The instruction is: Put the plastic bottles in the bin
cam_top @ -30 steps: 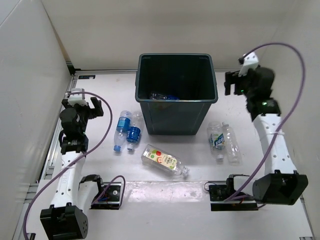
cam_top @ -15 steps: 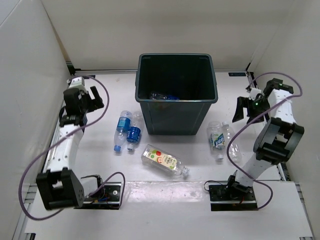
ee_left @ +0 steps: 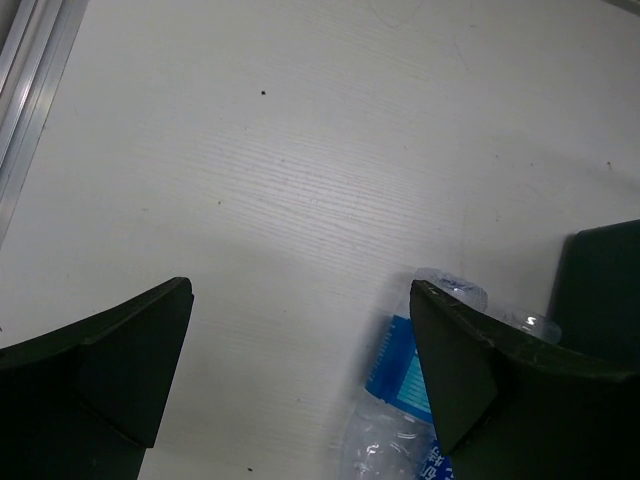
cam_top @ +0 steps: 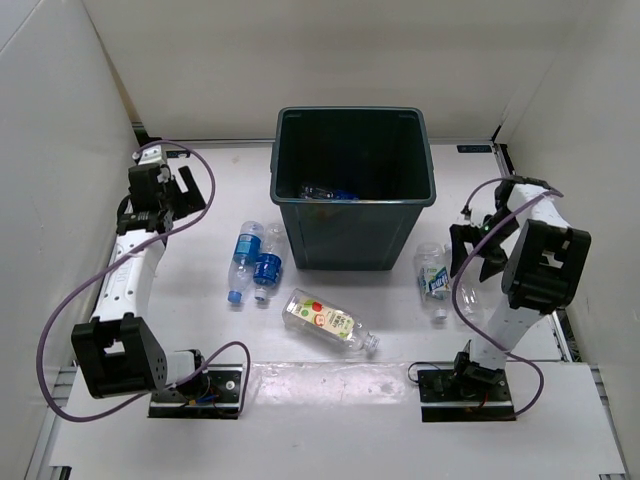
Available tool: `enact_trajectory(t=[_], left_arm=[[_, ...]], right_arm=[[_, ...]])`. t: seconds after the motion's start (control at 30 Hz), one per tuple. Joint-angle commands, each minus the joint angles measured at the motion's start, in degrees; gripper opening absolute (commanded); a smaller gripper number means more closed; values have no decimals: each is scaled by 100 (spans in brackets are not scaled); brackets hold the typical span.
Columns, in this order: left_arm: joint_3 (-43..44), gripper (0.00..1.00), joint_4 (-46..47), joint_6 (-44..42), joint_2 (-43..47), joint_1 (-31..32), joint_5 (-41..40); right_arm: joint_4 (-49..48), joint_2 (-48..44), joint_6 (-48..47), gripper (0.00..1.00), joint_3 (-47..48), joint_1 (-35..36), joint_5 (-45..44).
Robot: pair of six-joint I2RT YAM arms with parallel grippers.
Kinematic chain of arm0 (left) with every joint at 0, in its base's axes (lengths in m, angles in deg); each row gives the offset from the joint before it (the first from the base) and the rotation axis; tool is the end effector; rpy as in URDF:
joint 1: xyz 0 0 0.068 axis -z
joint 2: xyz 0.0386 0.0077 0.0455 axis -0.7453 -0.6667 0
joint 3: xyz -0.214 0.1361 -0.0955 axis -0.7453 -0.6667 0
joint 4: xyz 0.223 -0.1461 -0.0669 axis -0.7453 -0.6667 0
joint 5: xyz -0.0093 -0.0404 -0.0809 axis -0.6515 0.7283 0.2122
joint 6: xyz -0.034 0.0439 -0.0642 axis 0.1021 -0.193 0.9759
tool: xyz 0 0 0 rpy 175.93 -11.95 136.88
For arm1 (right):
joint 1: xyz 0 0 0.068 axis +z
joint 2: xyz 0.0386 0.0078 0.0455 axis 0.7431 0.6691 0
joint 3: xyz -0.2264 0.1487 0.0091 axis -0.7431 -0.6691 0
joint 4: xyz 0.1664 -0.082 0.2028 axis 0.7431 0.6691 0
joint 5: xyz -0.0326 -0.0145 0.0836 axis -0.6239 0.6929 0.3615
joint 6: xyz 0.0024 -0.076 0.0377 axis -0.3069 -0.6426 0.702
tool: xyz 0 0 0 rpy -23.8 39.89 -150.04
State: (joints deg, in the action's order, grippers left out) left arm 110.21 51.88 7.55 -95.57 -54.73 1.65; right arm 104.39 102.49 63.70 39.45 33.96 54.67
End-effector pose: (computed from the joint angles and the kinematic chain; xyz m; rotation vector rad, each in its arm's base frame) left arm 0.3330 0.0401 0.2794 -0.3764 2.1620 -0.0326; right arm 0.3171 -0.0613 0.1609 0.1725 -3.0383 -0.4136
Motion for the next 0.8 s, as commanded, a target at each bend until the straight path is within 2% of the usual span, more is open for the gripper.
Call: enact_trajectory(t=[0.0, 0.33, 0.47, 0.63, 0.67, 0.73, 0.77], left_arm=[[229, 100, -296, 6, -43, -22, -170], [370, 100, -569, 5, -87, -22, -364], [423, 100, -701, 32, -78, -22, -399], [405, 100, -841, 41, 45, -22, -487], [405, 100, -842, 41, 98, -22, -514], [370, 100, -885, 41, 124, -13, -514], [361, 100, -885, 41, 159, -5, -540]], right_arm=[[66, 247, 249, 90, -19, -63, -516], [118, 1038, 407, 89, 411, 103, -1123], [241, 1258, 513, 85, 596, 253, -1272], [242, 1372, 530, 65, 693, 297, -1633], [241, 1390, 513, 56, 736, 227, -1642], [276, 1399, 495, 48, 824, 95, -1537], [311, 1399, 486, 36, 903, -71, -1449]])
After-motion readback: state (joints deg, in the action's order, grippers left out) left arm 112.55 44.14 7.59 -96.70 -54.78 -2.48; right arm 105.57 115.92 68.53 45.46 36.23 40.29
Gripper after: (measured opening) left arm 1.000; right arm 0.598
